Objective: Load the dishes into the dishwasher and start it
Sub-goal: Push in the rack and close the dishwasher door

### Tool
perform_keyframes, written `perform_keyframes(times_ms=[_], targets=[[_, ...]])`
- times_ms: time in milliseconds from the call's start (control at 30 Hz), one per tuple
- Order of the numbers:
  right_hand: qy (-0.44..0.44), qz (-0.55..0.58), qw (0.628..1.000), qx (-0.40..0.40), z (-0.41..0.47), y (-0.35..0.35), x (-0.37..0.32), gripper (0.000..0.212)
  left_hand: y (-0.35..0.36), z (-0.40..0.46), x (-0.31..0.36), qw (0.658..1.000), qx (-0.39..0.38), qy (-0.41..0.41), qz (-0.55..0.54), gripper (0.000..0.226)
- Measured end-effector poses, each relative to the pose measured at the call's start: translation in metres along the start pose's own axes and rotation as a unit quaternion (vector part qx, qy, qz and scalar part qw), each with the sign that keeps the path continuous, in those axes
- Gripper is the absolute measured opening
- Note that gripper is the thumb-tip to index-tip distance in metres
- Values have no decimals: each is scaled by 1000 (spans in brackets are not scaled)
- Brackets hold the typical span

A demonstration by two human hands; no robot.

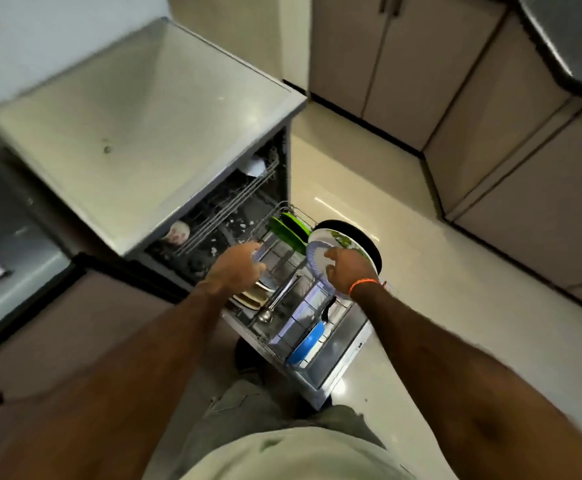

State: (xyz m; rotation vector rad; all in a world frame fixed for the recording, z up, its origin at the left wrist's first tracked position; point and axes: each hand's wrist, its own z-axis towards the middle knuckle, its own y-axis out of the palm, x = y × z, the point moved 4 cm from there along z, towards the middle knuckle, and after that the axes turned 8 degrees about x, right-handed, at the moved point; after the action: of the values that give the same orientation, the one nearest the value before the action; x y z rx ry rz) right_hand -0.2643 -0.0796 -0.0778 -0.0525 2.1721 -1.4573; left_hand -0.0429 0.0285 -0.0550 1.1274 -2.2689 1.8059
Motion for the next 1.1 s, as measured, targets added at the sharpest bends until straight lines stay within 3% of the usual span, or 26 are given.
perform_keyframes(times_ms=[133, 333, 467, 600, 800, 1100], targets=[[-69, -54, 996, -10, -20, -12, -24, 35, -10, -65, -25, 997, 52, -61, -9, 59], [-161, -109, 980, -46, -49, -1, -55, 48, -10, -154, -50, 989, 95, -110, -37, 37], [-202, -135, 968, -68, -76, 4, -79, 45, 7, -192, -69, 980, 122, -147, -50, 50], [-226, -135, 961, -88, -92, 14, -79, 48, 23, -224, -62, 976, 135, -159, -58, 33], [-251, -136, 952, -106, -121, 16, -56, 47, 58, -257, -50, 975, 129, -173, -52, 39], [-264, -154, 941, -146, -137, 2, 44, 43, 126, -291, 13, 969, 131, -190, -93, 40]])
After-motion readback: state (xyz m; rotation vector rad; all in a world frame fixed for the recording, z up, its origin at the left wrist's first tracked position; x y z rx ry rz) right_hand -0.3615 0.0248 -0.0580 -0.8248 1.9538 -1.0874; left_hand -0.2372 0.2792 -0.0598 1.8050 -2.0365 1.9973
